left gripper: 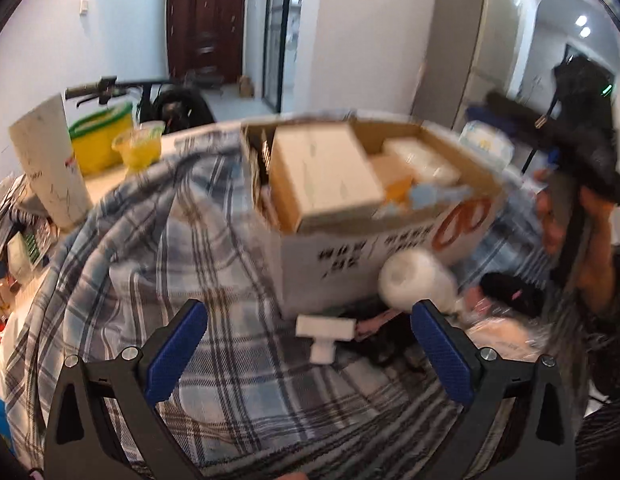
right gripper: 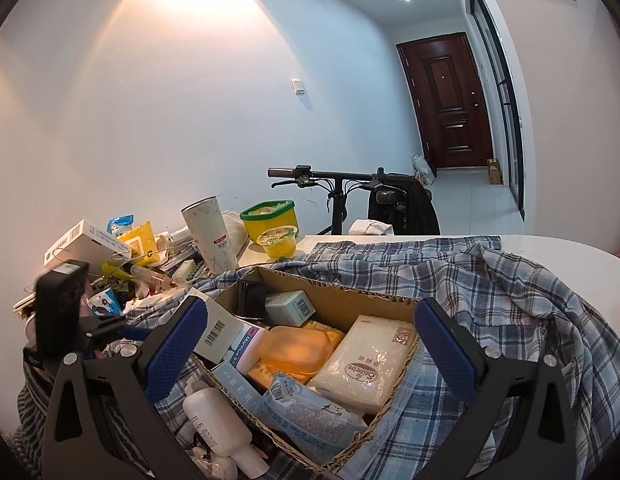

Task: Organize objects
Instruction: 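Reach the left gripper to the white T-shaped fitting and grasp it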

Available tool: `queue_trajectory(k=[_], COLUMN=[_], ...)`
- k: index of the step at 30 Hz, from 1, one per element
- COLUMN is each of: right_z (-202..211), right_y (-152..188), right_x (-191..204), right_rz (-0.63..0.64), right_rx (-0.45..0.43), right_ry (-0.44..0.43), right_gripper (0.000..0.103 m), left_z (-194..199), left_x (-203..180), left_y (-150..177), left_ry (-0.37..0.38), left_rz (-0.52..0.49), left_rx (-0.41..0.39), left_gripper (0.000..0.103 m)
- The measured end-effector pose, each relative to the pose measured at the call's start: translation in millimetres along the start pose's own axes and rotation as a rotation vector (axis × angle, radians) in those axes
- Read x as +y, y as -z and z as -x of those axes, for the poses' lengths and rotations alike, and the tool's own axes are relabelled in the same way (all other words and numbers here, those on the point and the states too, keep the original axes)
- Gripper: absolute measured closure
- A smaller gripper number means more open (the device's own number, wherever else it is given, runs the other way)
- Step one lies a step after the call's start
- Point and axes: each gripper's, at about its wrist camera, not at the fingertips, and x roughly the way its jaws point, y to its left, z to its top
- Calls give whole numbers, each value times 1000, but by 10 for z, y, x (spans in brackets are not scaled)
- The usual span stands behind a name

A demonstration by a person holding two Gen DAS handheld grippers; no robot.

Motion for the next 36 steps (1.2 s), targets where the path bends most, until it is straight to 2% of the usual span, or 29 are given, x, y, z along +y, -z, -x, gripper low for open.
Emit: queue_trajectory(k=[7,8,15,17,22,27,36], right_z=[-13,-16,-45,-51,-53,-57,-58], right_y=[4,5,9,11,18,16,15], right_x=[31,34,40,43,47,49,54], right_rz=[8,9,10,13,16,18,19], right_rx=[7,8,16,17,20,18,17], right_ry=[2,3,4,6,10,10,11], right_gripper=[0,0,0,0,0,0,0], left_z=[-227,-242,-375,-375,-348,-248,6], left_x=[-51,-36,-43,-44,1,-76,-100], left_y=[61,62,109,112,115,119,114], left_ry=[21,35,51,71,69,74,140], left_rz=[-38,-31,-15,-10,24,-21,-38], left_rx=[81,87,144,141,124,75,-33], left_gripper=[0,3,58,63,63,63,64])
